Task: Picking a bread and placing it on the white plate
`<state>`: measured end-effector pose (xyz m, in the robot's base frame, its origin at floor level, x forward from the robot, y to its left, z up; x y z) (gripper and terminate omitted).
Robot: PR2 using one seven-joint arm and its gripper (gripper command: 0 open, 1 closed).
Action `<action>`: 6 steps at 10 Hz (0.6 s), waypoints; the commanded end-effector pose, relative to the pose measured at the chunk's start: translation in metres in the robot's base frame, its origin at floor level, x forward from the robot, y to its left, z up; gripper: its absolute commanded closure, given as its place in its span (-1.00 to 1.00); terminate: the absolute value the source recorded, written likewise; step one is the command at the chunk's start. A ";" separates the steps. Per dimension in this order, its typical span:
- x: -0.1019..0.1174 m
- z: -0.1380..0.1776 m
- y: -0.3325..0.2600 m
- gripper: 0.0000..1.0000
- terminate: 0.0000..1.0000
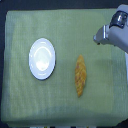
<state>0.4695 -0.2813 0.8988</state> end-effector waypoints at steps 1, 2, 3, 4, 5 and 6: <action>0.000 0.000 0.000 -1.00 -1.00; -0.001 -0.001 0.003 -1.00 -1.00; 0.000 -0.002 0.002 -1.00 -1.00; -0.004 -0.010 0.008 -1.00 -1.00; -0.005 -0.012 0.010 -1.00 -1.00; -0.010 -0.018 0.020 -1.00 -1.00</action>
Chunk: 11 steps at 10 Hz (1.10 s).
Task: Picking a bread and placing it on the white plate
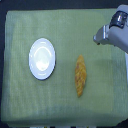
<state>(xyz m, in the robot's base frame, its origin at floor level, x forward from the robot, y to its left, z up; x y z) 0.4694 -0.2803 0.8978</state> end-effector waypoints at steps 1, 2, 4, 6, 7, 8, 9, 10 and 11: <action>-0.014 -0.022 0.029 -1.00 -1.00; -0.018 -0.030 0.039 -1.00 -1.00; -0.022 -0.044 0.059 -1.00 -1.00; -0.031 -0.062 0.082 -1.00 -1.00; -0.031 -0.073 0.088 -1.00 -1.00; -0.034 -0.083 0.091 -1.00 -1.00; -0.036 -0.094 0.091 -1.00 -1.00; -0.035 -0.106 0.092 -1.00 -1.00; -0.034 -0.125 0.104 -1.00 -1.00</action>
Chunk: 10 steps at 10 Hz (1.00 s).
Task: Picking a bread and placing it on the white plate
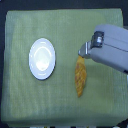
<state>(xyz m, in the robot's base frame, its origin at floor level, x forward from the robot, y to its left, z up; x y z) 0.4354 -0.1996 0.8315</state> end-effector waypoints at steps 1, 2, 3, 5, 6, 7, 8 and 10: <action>0.000 -0.063 0.027 -1.00 -1.00; 0.004 -0.073 0.031 -1.00 -1.00; 0.006 -0.080 0.035 -1.00 -1.00; 0.010 -0.093 0.041 -1.00 -1.00; 0.010 -0.097 0.045 -1.00 -1.00; 0.007 -0.100 0.046 -1.00 -1.00; 0.004 -0.103 0.044 -1.00 -1.00; -0.008 -0.114 0.039 -1.00 -1.00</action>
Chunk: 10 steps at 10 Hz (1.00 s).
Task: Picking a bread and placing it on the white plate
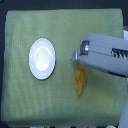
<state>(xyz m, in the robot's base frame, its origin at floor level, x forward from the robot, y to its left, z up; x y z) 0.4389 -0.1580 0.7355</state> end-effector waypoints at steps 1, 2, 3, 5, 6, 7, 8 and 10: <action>-0.017 -0.024 -0.005 -1.00 -1.00; -0.017 -0.026 -0.005 -1.00 -1.00; -0.021 -0.030 -0.003 -1.00 -1.00; -0.022 -0.033 -0.003 -1.00 -1.00; -0.021 -0.029 -0.008 -1.00 -1.00; -0.021 -0.026 -0.009 1.00 -1.00; -0.020 -0.022 -0.008 1.00 -1.00; -0.017 -0.016 -0.012 1.00 -1.00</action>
<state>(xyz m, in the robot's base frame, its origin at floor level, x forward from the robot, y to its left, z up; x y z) 0.4208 -0.1614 0.7104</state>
